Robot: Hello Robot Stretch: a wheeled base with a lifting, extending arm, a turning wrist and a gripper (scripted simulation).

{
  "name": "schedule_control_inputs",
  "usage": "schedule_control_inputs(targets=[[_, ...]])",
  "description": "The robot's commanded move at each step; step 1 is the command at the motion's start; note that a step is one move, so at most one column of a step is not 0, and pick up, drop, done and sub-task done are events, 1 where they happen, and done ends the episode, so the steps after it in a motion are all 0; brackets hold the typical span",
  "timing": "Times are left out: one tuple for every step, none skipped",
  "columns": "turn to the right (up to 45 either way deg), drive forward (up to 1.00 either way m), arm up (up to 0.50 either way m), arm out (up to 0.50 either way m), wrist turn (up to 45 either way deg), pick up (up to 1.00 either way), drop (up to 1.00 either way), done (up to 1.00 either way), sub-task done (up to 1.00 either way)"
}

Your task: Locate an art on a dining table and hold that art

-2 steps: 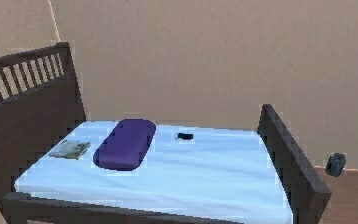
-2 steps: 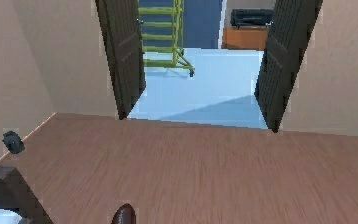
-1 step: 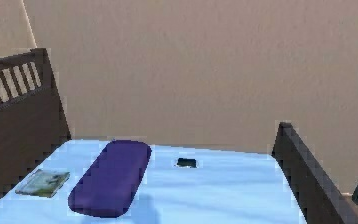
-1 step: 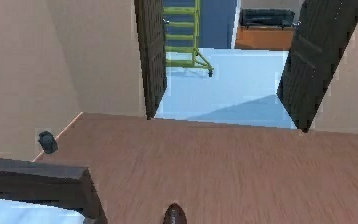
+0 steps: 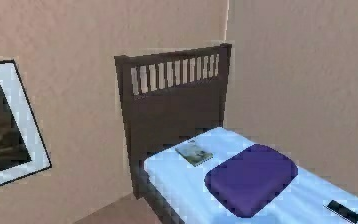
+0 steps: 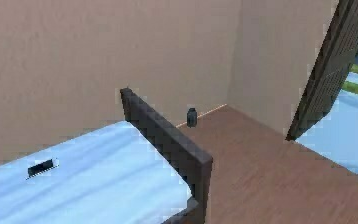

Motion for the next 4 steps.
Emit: schedule_control_inputs(targets=[[-45.0, 0.00, 0.00, 0.00, 0.0, 0.00, 0.00, 0.00, 0.00], [-6.0, 0.00, 0.00, 0.00, 0.0, 0.00, 0.00, 0.00, 0.00], [0.0, 0.65, 0.00, 0.00, 0.0, 0.00, 0.00, 0.00, 0.00], [-45.0, 0.00, 0.00, 0.00, 0.0, 0.00, 0.00, 0.00, 0.00]])
